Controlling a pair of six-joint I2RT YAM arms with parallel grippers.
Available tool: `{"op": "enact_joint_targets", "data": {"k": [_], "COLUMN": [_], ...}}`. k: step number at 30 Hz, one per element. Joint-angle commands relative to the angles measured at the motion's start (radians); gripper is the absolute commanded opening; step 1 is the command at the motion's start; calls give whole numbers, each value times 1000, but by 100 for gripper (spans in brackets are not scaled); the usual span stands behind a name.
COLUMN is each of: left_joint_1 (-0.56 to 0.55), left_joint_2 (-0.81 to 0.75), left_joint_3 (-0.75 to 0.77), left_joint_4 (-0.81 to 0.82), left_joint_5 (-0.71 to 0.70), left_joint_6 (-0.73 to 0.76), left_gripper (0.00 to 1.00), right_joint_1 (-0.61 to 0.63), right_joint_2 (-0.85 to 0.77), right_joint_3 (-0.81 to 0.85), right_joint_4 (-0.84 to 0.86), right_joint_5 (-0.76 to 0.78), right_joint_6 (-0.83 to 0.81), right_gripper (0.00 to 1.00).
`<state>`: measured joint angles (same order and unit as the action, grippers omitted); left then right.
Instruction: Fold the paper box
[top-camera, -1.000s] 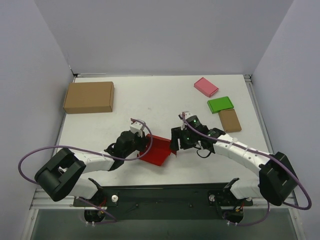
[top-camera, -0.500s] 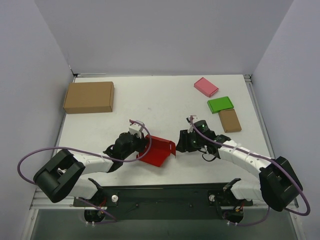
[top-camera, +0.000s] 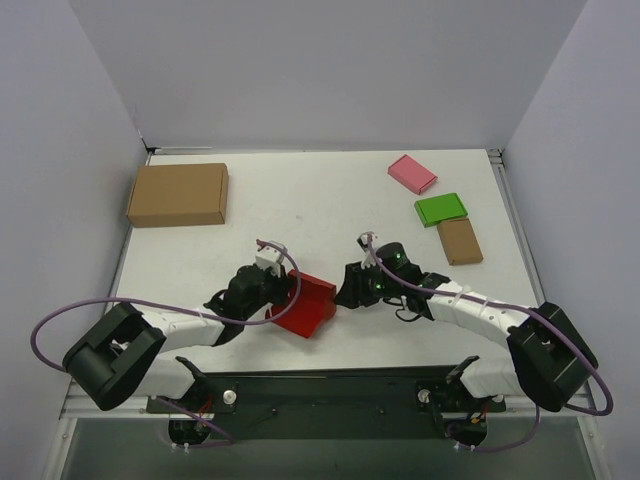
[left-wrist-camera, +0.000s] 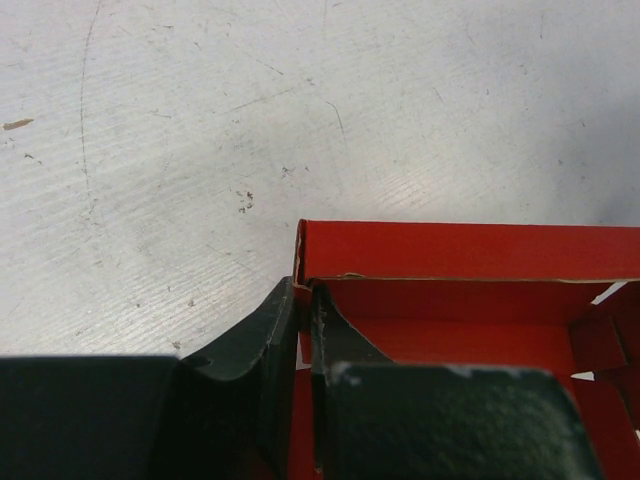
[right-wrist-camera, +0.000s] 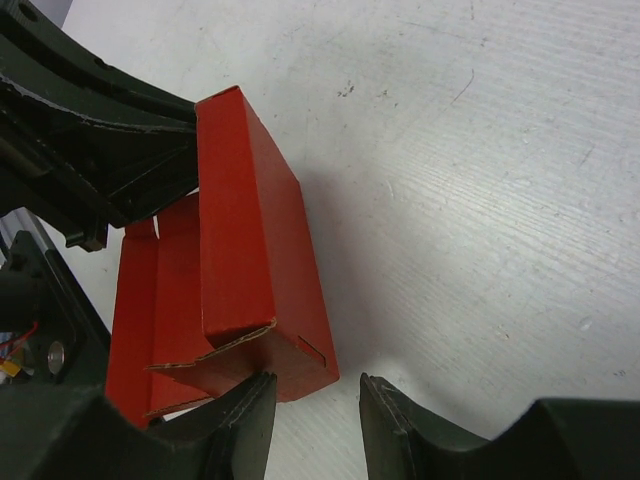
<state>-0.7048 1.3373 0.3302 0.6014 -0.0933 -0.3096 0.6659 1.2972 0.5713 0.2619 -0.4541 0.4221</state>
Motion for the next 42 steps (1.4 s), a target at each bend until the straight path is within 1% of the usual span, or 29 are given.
{"op": "enact_joint_targets", "data": {"k": [1,10,13,18,22,25,30,34,42], "left_joint_1": [-2,-1,-1,-1,-1,-1,-1,-1,-1], "left_joint_2": [-32,-38,-40,-38,-36,-38,-52,-63,-52], "left_joint_3": [-3,-13,-20,-29,-37,-36,-19,-17,-8], "left_joint_4": [17,38,54,69,92,77,11,-23,-35], "left_joint_5": [26,81,93,168,213,210,138,106,101], "left_joint_6": [-9,-14,-6,20,30,26,0,-11,-34], "left_gripper": [8,8,8,7,7,8,7,7,7], "right_joint_1": [17,32,34,35,35,41,57,58,72], "right_joint_2": [17,1,7,22,24,25,24,27,53], "right_joint_3": [-14,-76,-83,-68,-53,-47,-60,-86,-88], "right_joint_4": [121,218,229,217,207,220,258,332,379], "right_joint_5": [-61,-113,-100,-71,-41,-44,-61,-86,-112], "right_joint_6": [1,1,-16,-52,-85,-89,-69,-33,-6], "right_gripper": [40,44,45,46,50,50,51,51,51]}}
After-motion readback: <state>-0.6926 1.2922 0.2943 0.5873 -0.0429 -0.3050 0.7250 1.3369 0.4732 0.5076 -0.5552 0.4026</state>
